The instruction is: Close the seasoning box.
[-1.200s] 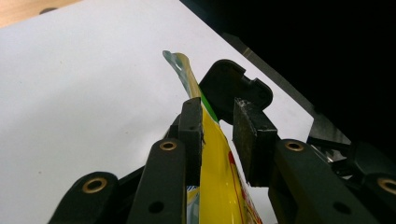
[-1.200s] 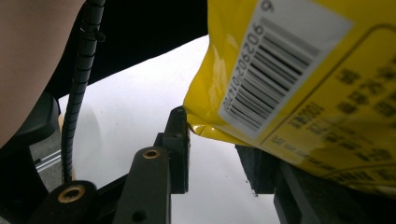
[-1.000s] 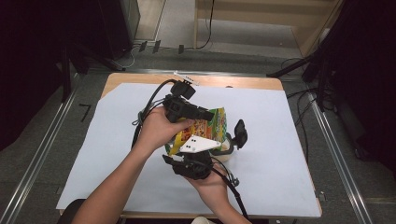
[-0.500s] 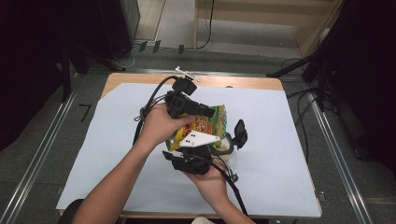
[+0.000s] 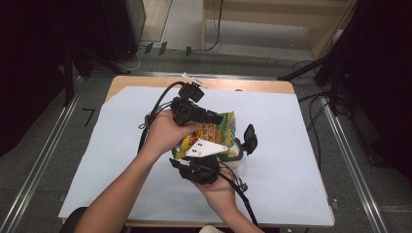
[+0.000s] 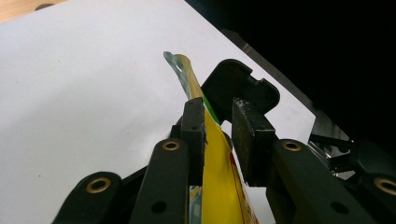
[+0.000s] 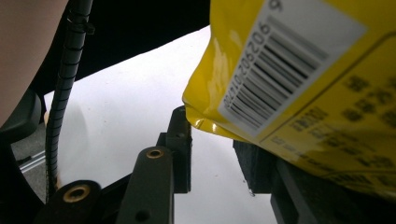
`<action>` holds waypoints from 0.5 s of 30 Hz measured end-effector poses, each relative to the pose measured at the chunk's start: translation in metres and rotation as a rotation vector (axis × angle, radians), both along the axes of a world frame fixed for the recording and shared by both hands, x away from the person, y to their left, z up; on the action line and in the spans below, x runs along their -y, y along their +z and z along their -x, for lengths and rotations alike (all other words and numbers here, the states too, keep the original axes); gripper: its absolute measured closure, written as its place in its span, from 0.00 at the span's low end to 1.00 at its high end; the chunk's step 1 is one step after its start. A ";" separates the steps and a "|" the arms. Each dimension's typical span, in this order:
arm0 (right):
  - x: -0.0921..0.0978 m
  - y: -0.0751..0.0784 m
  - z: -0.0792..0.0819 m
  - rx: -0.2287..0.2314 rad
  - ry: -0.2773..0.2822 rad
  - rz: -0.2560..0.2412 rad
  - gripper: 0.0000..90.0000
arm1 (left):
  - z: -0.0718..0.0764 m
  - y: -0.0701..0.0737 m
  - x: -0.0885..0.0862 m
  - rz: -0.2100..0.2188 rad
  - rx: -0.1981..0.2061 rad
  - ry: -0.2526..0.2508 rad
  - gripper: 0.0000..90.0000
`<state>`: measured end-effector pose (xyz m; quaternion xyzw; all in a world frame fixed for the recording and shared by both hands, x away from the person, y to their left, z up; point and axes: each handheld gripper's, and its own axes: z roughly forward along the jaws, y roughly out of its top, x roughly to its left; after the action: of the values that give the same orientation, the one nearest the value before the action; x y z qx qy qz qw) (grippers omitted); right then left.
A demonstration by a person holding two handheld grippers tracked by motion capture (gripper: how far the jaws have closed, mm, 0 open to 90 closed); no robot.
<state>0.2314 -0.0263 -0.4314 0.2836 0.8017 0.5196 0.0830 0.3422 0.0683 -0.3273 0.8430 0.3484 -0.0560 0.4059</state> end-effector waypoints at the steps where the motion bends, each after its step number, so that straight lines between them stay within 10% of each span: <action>1: 0.000 0.000 0.000 0.000 0.000 0.000 0.77 | 0.000 0.000 0.000 0.001 0.000 -0.001 0.84; 15: 0.002 -0.001 0.001 -0.002 -0.005 -0.008 0.77 | 0.000 -0.001 0.002 0.005 0.004 -0.008 0.84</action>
<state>0.2307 -0.0281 -0.4323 0.2863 0.7990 0.5223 0.0827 0.3423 0.0665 -0.3279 0.8437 0.3439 -0.0567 0.4083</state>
